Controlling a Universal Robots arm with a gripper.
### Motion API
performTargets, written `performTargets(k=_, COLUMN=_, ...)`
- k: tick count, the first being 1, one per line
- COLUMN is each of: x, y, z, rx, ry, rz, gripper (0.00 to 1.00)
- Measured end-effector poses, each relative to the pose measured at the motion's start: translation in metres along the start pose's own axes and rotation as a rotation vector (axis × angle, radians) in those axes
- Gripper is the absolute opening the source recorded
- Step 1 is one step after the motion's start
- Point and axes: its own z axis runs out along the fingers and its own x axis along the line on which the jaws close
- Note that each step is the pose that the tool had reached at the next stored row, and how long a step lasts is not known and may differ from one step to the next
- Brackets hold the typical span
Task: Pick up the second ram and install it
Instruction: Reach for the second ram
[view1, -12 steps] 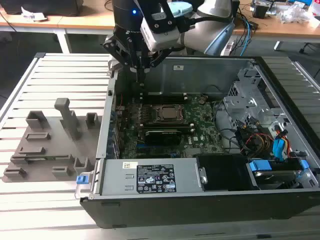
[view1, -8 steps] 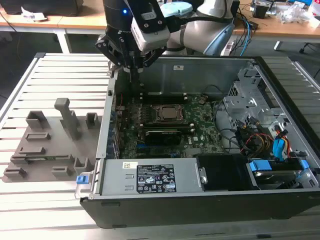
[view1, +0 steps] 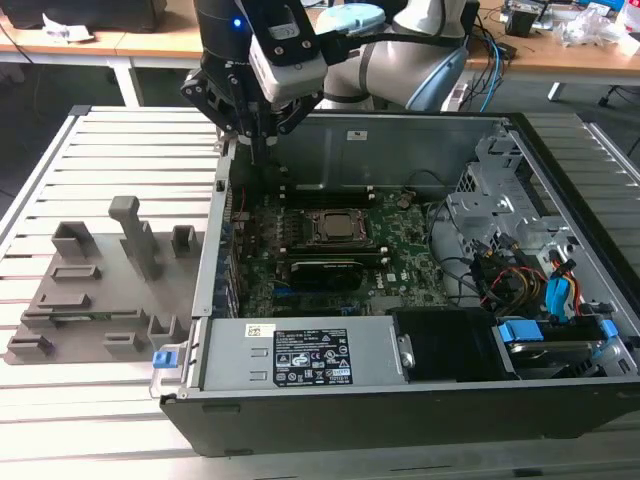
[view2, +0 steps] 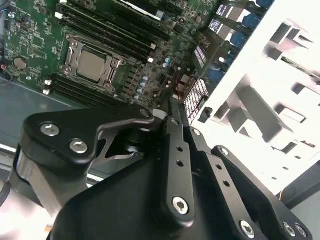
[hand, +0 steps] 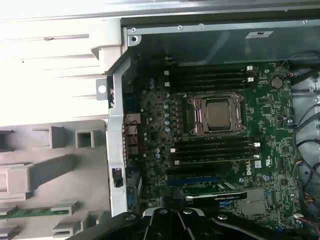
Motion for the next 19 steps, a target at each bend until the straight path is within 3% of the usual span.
performTargets(k=13, x=0.0365, y=-0.0027, z=-0.0008, rx=0.0, ry=0.0001, rz=0.0, gripper=0.11)
performTargets(k=19, x=0.0572, y=-0.0043, z=-0.0012, rx=0.0001, ry=0.0, rz=0.0, gripper=0.11)
